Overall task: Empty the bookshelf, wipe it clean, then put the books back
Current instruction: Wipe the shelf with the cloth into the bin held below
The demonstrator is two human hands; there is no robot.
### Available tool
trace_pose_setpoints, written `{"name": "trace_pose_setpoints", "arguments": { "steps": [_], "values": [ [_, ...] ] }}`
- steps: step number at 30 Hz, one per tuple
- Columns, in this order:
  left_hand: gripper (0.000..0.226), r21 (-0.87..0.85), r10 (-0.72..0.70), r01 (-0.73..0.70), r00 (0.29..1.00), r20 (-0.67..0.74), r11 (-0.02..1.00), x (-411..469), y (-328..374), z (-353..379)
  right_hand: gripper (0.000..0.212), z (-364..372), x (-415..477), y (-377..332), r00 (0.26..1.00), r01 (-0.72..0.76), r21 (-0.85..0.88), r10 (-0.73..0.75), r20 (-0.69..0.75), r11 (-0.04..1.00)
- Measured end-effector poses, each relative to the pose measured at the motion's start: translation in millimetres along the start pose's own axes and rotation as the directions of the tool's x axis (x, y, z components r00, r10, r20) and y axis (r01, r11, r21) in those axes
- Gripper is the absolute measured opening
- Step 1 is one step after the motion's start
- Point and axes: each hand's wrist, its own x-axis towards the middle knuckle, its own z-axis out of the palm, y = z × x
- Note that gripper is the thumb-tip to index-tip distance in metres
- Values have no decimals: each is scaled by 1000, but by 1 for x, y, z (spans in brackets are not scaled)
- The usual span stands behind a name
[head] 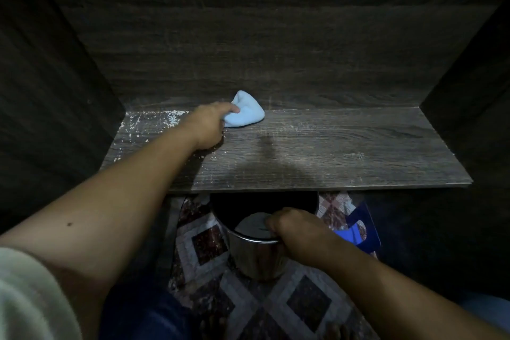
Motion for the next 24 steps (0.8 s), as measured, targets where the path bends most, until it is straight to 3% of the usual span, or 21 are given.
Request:
{"name": "trace_pose_setpoints", "arguments": {
  "steps": [24],
  "values": [
    [39,74,-13,-1,984,177,997,-38,61,5,23,-19,-18,-9,1000,29,-61,-28,4,998]
  ]
}}
